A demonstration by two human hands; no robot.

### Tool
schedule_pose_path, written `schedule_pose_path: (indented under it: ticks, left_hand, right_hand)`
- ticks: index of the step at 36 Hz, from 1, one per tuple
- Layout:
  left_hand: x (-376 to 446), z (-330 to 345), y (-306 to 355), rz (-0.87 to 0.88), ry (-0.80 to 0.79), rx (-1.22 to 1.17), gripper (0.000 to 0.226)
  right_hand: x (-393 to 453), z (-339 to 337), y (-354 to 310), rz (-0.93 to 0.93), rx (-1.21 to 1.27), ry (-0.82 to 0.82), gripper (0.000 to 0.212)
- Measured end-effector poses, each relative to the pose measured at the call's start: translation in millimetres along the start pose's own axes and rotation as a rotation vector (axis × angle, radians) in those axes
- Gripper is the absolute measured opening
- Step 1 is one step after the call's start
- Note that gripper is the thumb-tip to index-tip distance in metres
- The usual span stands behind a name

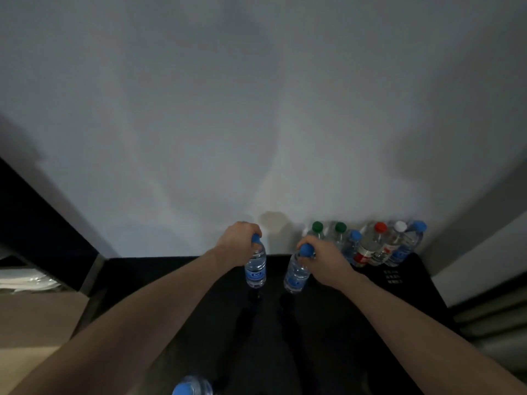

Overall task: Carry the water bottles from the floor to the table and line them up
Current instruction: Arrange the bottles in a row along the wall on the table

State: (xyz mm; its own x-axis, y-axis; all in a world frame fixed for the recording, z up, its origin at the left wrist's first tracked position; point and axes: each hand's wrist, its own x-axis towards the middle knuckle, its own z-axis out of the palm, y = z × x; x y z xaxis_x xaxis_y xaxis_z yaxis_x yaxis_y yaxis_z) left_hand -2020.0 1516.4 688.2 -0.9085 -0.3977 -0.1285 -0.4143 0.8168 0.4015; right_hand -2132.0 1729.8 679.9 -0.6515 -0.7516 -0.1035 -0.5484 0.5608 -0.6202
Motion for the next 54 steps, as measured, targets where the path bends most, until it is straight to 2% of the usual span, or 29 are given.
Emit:
schedule_pose_path:
  ticks: [14,21,34,48,54]
  left_hand:
    - [62.6,27.9,6.0,-0.026,0.001,0.034,0.032]
    - [83.8,45.0,12.3,-0.006,0.022,0.016,0.024]
    - [107.4,68.1,24.1,0.072,0.045,0.030,0.020]
    - [106.8,74.8,23.8,0.033,0.042,0.008,0.015]
    - [103.4,72.4,25.6,0.009,0.051,-0.009,0.021]
  right_hand:
    - [83.4,-7.8,24.7,-0.002,-0.139,-0.029,0.015]
    - [103.5,1.0,37.5,-0.007,-0.138,-0.042,0.020]
    - [121.8,18.1,55.6,0.035,-0.146,-0.071,0.022]
    - [120.6,28.8,58.1,0.059,-0.135,-0.028,0.027]
    - [121.3,33.9,55.2,0.075,-0.135,0.000,0.032]
